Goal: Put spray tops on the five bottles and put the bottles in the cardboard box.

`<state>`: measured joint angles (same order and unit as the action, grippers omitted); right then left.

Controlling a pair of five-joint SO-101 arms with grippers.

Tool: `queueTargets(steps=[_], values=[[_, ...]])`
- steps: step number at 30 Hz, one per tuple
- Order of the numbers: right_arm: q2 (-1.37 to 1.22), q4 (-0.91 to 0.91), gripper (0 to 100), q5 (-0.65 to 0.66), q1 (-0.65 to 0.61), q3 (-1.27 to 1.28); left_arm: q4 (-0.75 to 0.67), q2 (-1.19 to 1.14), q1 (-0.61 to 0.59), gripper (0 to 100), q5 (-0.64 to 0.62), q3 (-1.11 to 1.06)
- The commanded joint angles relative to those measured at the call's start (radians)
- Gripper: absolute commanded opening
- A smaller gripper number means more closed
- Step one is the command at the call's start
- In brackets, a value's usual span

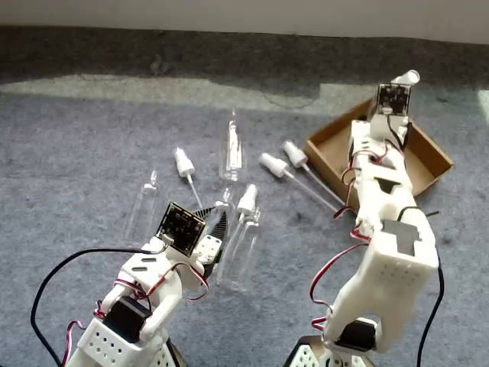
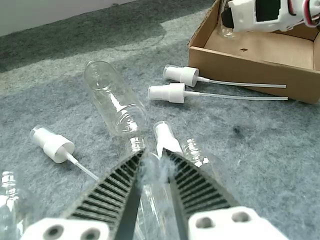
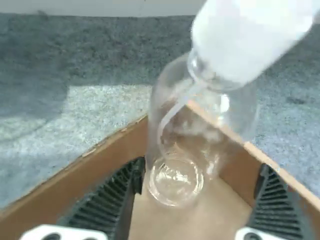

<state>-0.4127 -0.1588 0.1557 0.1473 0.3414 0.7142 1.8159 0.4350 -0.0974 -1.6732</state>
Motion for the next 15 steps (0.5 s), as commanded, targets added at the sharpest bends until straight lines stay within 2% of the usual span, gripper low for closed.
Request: queueTargets(steps=[1, 7, 15], values=[[0.139, 0.099, 29.8, 0.006, -0.007, -0.024, -0.002, 0.013, -0.016, 0, -0.002, -0.021], [0.217, 0.217, 29.8, 0.006, -0.002, -0.025, -0.002, 0.013, -0.016, 0, -0.002, -0.021], [0.435, 0.479, 29.8, 0.009, -0.002, -0.022, -0.002, 0.013, -0.016, 0, -0.002, -0.021]])
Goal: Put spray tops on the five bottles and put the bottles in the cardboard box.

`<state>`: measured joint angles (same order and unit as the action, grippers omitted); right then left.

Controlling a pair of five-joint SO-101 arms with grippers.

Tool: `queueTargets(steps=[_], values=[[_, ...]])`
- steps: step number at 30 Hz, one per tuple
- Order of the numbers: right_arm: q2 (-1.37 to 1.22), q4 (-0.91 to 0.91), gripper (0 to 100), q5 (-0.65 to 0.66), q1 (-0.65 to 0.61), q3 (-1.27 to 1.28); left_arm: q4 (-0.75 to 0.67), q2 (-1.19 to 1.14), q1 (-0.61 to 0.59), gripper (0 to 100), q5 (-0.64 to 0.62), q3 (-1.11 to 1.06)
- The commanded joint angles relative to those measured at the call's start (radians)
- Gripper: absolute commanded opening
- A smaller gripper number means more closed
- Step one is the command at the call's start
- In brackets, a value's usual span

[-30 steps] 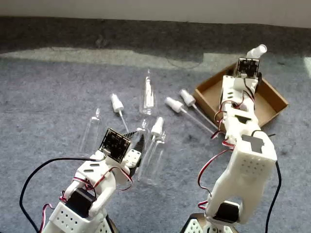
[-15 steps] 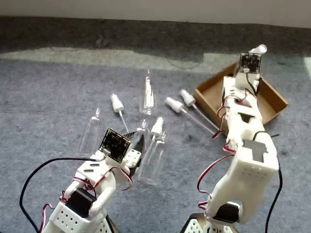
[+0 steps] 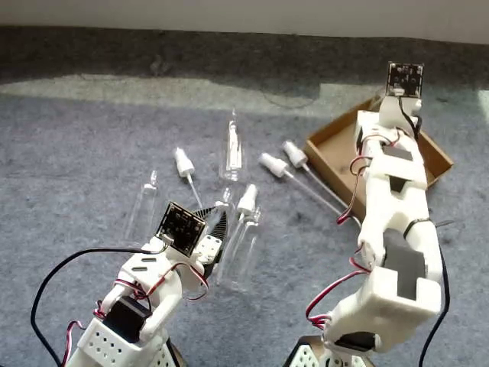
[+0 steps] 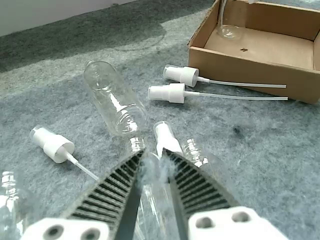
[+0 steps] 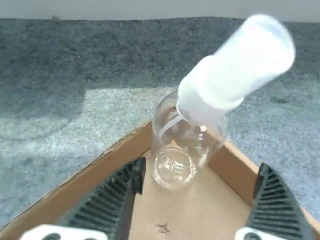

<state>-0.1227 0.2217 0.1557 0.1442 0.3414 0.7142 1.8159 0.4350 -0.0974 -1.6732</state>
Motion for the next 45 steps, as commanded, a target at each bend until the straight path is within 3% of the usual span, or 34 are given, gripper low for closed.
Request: queueTargets(steps=[1, 15, 24, 32, 41, 45], values=[[0.180, 0.136, 29.8, 0.011, 0.001, -0.022, -0.002, 0.013, -0.016, 0, -0.002, -0.021], [0.584, 0.753, 29.7, 0.006, -0.007, 0.005, -0.002, 0.013, -0.016, 0, -0.002, -0.021], [0.593, 0.941, 29.6, 0.006, -0.119, 0.239, -0.002, 0.013, -0.016, 0, -0.002, -0.021], [0.728, 1.225, 29.6, 0.006, -0.179, 0.153, -0.002, 0.013, -0.018, 0, -0.002, -0.021], [1.150, 1.257, 29.6, 0.006, -0.179, 0.197, -0.002, 0.013, -0.018, 0, -0.002, -0.021], [1.317, 1.132, 29.6, 0.006, -0.179, 0.354, -0.002, 0.013, -0.018, 0, -0.002, -0.021]])
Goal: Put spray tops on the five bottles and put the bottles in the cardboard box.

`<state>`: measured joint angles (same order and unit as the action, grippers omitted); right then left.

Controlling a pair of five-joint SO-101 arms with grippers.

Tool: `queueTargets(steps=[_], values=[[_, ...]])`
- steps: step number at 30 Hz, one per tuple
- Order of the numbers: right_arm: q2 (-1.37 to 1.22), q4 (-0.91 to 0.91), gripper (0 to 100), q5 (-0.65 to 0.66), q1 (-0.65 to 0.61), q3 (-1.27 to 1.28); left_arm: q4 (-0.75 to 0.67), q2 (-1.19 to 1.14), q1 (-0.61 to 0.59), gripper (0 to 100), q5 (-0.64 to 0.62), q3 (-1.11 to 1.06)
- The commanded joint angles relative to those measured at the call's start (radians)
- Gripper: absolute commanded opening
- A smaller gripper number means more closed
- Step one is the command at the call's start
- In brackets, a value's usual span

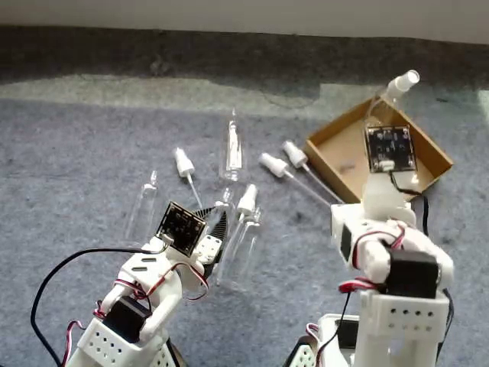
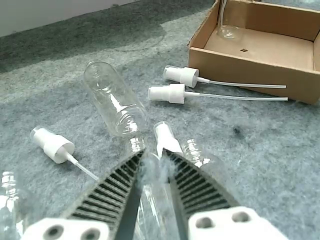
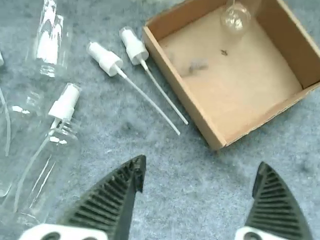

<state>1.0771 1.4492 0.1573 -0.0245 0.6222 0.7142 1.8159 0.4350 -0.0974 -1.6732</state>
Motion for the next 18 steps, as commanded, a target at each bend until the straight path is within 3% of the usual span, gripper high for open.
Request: queueTargets(steps=[1, 6, 14, 18], values=[[0.153, -0.128, 29.6, 0.005, -0.010, 0.122, -0.002, 0.013, -0.018, 0, -0.002, -0.021], [0.312, -0.199, 27.5, 0.005, -0.010, 0.328, -0.002, 0.013, -0.018, 0, -0.002, -0.021], [0.403, -0.243, 0.1, 0.005, -0.021, 0.343, -0.002, 0.013, -0.018, 0, -0.002, -0.021], [0.403, -0.243, 0.8, 0.005, -0.140, 0.343, -0.002, 0.013, -0.018, 0, -0.002, -0.021]])
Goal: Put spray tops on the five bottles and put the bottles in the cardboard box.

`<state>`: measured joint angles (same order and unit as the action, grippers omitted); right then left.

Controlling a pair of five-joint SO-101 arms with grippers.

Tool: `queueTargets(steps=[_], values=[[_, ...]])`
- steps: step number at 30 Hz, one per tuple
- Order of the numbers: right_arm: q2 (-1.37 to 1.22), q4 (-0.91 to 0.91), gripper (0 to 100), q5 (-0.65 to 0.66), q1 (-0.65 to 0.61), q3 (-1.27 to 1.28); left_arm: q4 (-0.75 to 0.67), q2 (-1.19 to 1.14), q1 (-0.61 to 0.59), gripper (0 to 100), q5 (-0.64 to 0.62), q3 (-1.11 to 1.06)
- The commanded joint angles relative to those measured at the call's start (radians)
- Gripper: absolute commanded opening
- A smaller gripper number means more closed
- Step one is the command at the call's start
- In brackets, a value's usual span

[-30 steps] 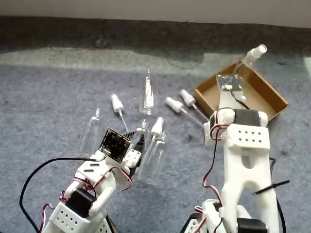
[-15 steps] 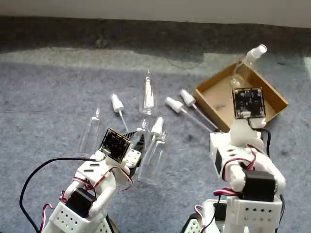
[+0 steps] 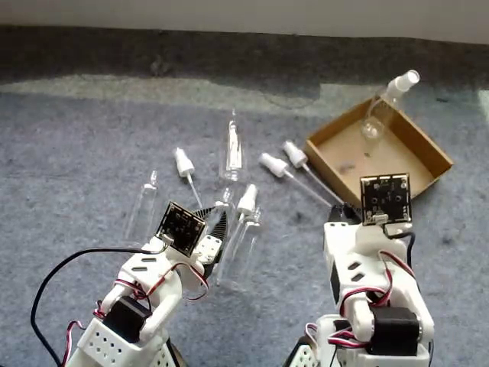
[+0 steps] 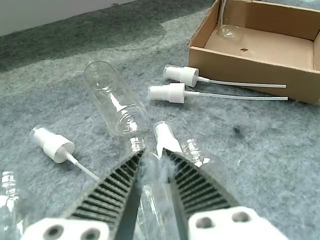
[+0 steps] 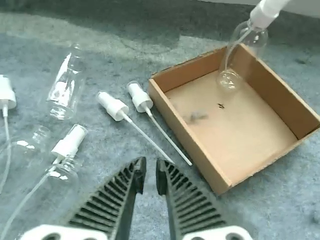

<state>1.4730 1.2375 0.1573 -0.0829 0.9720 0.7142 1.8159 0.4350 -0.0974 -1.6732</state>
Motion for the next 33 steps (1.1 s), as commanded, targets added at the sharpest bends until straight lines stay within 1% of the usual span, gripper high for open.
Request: queueTargets(steps=[1, 3, 5, 11, 21, 28, 33], values=[[0.007, -0.031, 0.8, 0.005, -0.117, -0.004, -0.002, 0.013, -0.018, 0, -0.002, -0.021], [0.008, -0.033, 0.8, 0.009, -0.165, -0.004, 0.000, 0.013, -0.018, 0, -0.002, -0.021], [0.012, -0.056, 0.8, 0.011, -0.185, -0.002, 0.000, 0.013, -0.022, 0, -0.002, -0.021], [0.013, -0.243, 0.8, 0.005, -0.183, 0.179, -0.006, 0.013, -0.091, 0, -0.002, -0.021], [0.013, -0.463, 0.8, 0.005, -0.182, 0.400, -0.006, 0.013, -0.091, 0, -0.002, -0.021], [0.013, -0.582, 0.8, 0.005, -0.099, 0.516, -0.006, 0.013, -0.091, 0, -0.002, -0.021], [0.013, -0.684, 0.8, 0.005, -0.094, 0.611, -0.006, 0.013, -0.093, 0, -0.002, -0.021]])
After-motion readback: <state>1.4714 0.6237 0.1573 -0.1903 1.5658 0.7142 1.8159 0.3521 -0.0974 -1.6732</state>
